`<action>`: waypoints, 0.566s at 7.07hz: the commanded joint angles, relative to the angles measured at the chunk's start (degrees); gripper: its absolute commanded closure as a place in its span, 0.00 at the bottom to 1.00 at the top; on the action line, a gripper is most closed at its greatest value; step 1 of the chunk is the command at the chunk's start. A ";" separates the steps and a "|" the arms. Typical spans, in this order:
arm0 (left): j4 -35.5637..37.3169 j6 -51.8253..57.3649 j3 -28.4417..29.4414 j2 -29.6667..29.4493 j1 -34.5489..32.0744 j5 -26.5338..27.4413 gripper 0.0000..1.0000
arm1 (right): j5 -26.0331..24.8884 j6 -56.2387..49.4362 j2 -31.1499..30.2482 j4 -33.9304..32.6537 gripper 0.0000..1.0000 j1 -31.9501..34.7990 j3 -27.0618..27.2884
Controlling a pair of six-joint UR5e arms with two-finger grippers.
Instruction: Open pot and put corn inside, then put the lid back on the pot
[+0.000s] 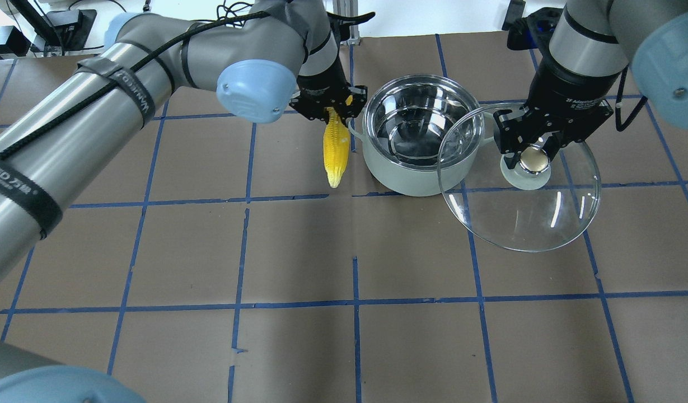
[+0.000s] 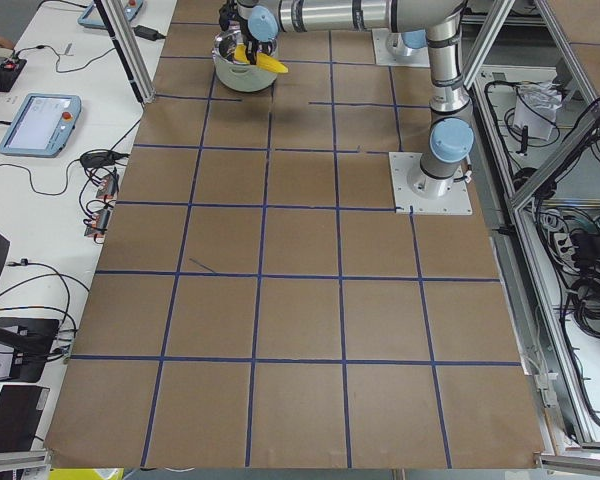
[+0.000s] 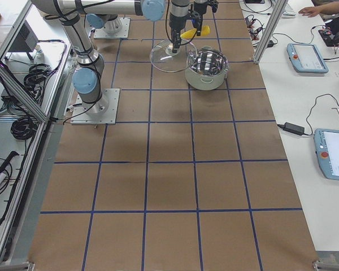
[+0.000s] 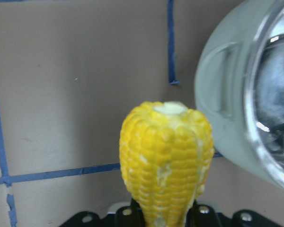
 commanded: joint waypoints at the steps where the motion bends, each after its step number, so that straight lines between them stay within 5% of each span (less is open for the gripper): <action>1: -1.01 -3.53 11.45 -7.73 -4.05 0.47 0.89 | -0.21 -0.08 0.00 0.07 0.80 -0.07 0.06; 3: -1.98 -3.73 18.59 -13.55 -5.46 0.73 0.87 | -1.79 0.00 0.09 0.07 0.80 -0.43 0.24; 4: -1.63 -3.73 19.06 -14.88 -5.73 0.74 0.37 | -1.79 0.00 0.09 0.07 0.80 -0.43 0.24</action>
